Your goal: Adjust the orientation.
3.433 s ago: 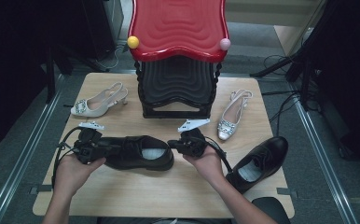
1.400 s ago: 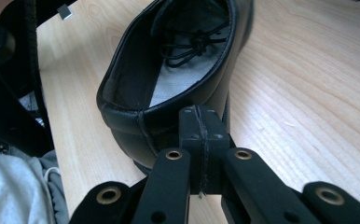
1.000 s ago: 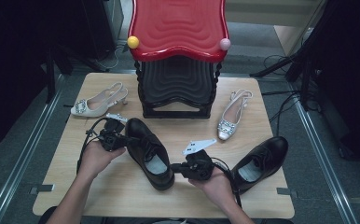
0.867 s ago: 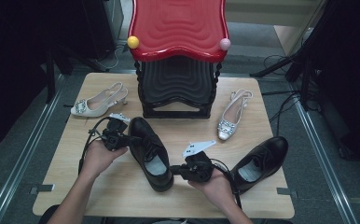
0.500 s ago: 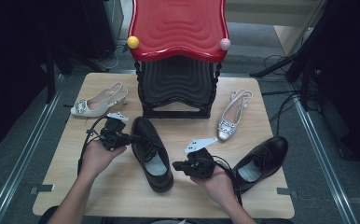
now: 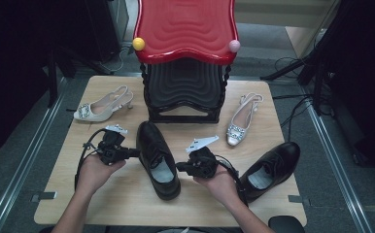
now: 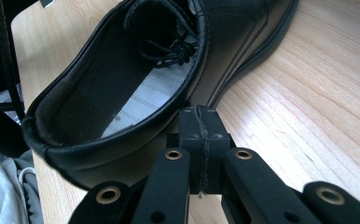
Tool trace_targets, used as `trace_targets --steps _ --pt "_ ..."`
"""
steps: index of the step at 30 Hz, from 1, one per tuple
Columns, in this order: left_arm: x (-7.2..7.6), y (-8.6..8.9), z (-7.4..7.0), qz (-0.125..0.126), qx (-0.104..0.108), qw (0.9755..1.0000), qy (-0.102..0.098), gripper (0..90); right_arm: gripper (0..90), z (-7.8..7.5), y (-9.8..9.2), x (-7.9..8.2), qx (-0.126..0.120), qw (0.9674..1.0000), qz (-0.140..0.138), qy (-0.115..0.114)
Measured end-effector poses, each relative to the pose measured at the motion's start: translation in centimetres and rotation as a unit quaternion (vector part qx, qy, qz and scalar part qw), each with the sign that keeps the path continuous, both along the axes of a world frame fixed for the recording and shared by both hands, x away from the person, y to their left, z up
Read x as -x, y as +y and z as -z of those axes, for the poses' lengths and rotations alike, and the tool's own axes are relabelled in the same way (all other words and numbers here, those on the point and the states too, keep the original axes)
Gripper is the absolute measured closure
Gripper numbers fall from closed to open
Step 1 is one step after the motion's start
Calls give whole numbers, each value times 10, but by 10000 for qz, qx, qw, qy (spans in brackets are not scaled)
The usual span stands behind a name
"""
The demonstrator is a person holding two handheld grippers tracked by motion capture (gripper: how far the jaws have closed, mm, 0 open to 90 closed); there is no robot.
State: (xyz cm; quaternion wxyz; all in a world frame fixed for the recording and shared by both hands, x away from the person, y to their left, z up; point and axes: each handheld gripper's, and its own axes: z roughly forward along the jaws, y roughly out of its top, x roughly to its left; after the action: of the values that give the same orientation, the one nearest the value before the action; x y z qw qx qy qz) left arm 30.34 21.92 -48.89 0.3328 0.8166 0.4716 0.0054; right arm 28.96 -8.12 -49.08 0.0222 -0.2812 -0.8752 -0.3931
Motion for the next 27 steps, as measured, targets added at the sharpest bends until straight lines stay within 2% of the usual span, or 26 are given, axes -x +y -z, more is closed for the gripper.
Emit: trace_targets --steps 4,8,13,19,24,27 --pt "2 -2 3 12 -23 10000 77 878 900 0 2 -2 13 10000 -29 45" --pt "3 -6 4 52 -75 9999 58 898 900 0 5 2 28 9999 -132 78" --pt "1 -3 6 31 31 9999 127 899 900 0 10 7 39 9997 -222 61" --pt "-1 -6 7 36 33 10000 79 900 900 0 12 11 29 9997 -246 89" --pt "-4 -10 8 2 130 9999 39 900 900 0 13 15 33 9995 -303 105" --pt "-8 -9 9 91 184 9998 77 899 900 1 13 17 11 9994 -311 118"
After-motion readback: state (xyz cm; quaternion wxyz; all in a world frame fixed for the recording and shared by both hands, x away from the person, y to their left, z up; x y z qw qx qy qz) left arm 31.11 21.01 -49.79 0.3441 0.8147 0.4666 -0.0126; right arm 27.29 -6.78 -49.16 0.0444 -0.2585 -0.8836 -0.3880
